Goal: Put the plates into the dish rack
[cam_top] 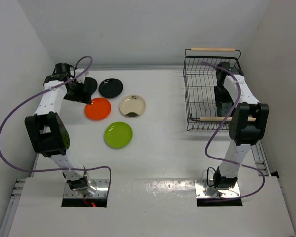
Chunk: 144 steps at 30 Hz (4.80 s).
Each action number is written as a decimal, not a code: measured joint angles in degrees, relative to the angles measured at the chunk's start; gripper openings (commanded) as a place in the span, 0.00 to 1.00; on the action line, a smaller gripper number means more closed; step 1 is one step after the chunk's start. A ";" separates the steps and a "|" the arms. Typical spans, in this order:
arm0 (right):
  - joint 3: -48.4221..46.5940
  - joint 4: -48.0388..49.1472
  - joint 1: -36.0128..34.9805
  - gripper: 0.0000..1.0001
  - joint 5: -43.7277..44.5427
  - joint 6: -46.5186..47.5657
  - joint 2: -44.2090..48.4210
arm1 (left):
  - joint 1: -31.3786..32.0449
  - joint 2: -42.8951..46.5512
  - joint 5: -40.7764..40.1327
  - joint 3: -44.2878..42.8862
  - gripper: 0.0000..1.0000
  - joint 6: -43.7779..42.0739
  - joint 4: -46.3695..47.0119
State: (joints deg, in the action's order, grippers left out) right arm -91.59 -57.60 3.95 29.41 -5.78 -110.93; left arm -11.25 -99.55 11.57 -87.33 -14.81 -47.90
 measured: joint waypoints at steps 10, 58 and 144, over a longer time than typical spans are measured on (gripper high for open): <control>-9.92 2.19 -14.08 1.00 -0.76 0.92 12.00 | 0.00 0.00 -0.39 0.35 0.99 -0.74 0.02; 7.74 34.73 -45.22 0.00 -39.65 -17.59 3.67 | -2.97 8.83 -2.75 8.44 0.99 2.03 0.87; 15.61 22.34 -16.55 0.66 7.45 7.43 30.03 | 21.73 -29.42 6.58 -16.06 0.85 2.95 4.70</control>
State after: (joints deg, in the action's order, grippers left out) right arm -75.99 -35.27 -12.60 36.86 1.65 -80.90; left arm 10.48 -128.97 18.15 -103.39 -11.86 -43.20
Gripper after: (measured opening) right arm 0.656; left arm 0.905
